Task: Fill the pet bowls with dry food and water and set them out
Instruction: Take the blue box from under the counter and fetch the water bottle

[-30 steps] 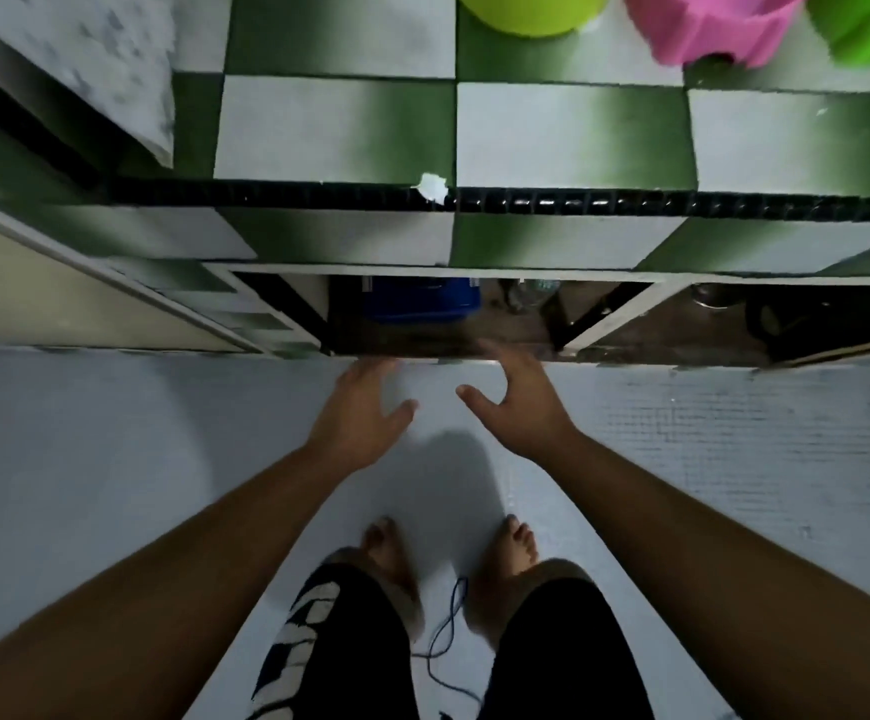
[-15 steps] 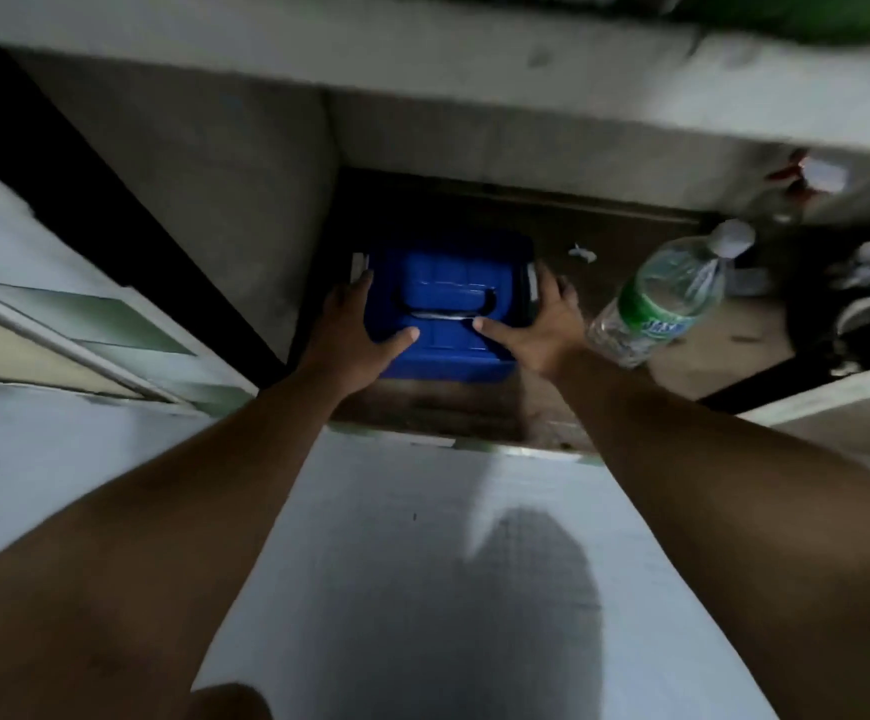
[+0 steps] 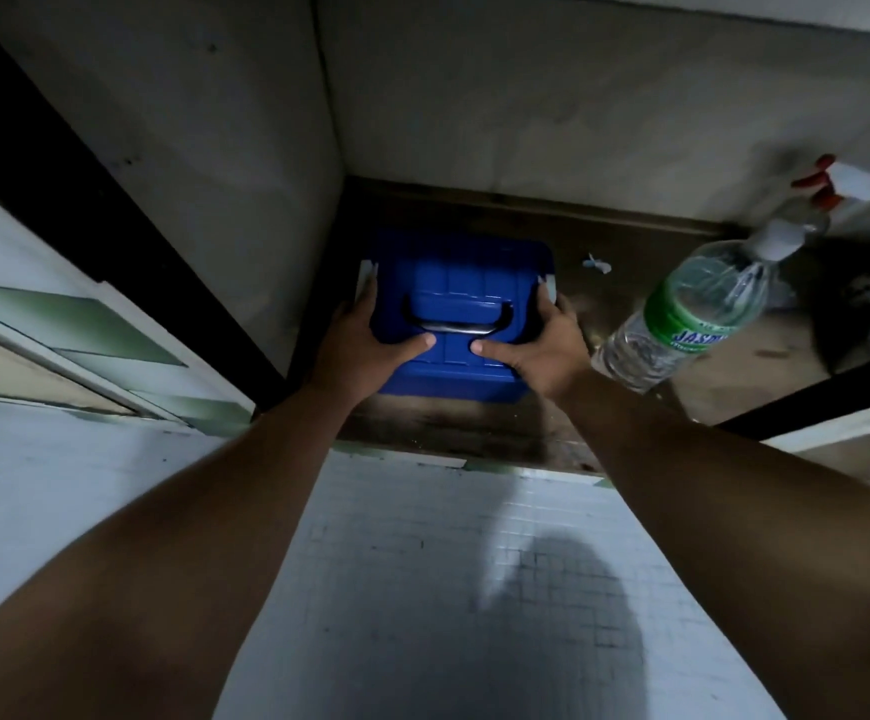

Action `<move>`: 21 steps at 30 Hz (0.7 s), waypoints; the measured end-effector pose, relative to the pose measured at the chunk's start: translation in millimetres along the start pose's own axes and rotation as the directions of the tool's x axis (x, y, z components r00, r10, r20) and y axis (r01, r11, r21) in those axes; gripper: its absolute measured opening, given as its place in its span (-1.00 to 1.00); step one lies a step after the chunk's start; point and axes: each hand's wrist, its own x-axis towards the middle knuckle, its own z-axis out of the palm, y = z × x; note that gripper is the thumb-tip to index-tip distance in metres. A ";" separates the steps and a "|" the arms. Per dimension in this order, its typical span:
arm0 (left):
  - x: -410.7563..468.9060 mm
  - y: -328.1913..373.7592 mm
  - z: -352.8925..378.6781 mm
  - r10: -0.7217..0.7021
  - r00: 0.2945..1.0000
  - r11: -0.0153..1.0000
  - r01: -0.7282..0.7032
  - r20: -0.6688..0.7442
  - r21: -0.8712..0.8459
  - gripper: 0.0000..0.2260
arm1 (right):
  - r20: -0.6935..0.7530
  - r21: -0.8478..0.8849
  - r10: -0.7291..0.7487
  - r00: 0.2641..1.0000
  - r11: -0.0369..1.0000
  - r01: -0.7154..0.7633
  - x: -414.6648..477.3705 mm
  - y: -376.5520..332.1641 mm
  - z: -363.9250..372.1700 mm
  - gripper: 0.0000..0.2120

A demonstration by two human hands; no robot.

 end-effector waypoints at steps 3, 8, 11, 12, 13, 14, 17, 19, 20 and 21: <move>-14.9 11.1 -2.6 -0.001 1.000 0.999 0.001 0.009 0.038 0.05 | -0.051 0.006 0.033 0.998 0.999 -0.033 -15.6 1.3 -2.4 0.10; -68.7 52.5 -24.5 -0.001 1.000 0.998 0.001 -0.001 0.066 0.05 | -0.055 -0.008 0.104 0.993 0.994 -0.105 -61.7 -14.3 -29.2 0.31; -115.5 81.3 -47.1 -0.049 0.999 0.997 0.049 0.005 0.060 0.08 | -0.038 -0.066 0.122 0.992 0.990 -0.124 -110.9 -53.3 -59.6 0.31; -132.4 91.5 -54.9 -0.065 0.998 0.996 0.065 0.004 0.057 0.09 | -0.029 -0.088 0.124 0.992 0.988 -0.126 -128.6 -65.9 -69.3 0.30; -151.3 103.9 -63.9 -0.078 0.997 0.995 0.077 0.010 0.060 0.10 | -0.020 -0.108 0.131 0.991 0.985 -0.132 -148.7 -79.5 -78.9 0.30; -170.6 116.7 -72.8 -0.085 0.996 0.995 0.083 0.022 0.063 0.10 | -0.018 -0.112 0.138 0.990 0.984 -0.139 -169.3 -91.6 -88.0 0.29; -229.2 156.1 -103.1 -0.105 0.993 0.993 0.102 0.056 0.059 0.07 | -0.018 -0.099 0.171 0.985 0.980 -0.171 -233.2 -127.3 -115.2 0.27; -267.2 180.0 -127.0 -0.107 0.991 0.994 0.104 0.081 0.041 0.07 | -0.003 -0.125 0.203 0.979 0.971 -0.202 -273.1 -153.9 -134.0 0.25; -284.4 191.4 -139.2 -0.102 0.990 0.995 0.101 0.095 0.016 0.07 | 0.006 -0.137 0.217 0.976 0.967 -0.215 -291.3 -166.6 -142.7 0.25; -300.7 203.9 -151.4 -0.103 0.989 0.995 0.104 0.109 -0.004 0.08 | 0.014 -0.142 0.229 0.973 0.964 -0.224 -309.0 -180.7 -151.8 0.26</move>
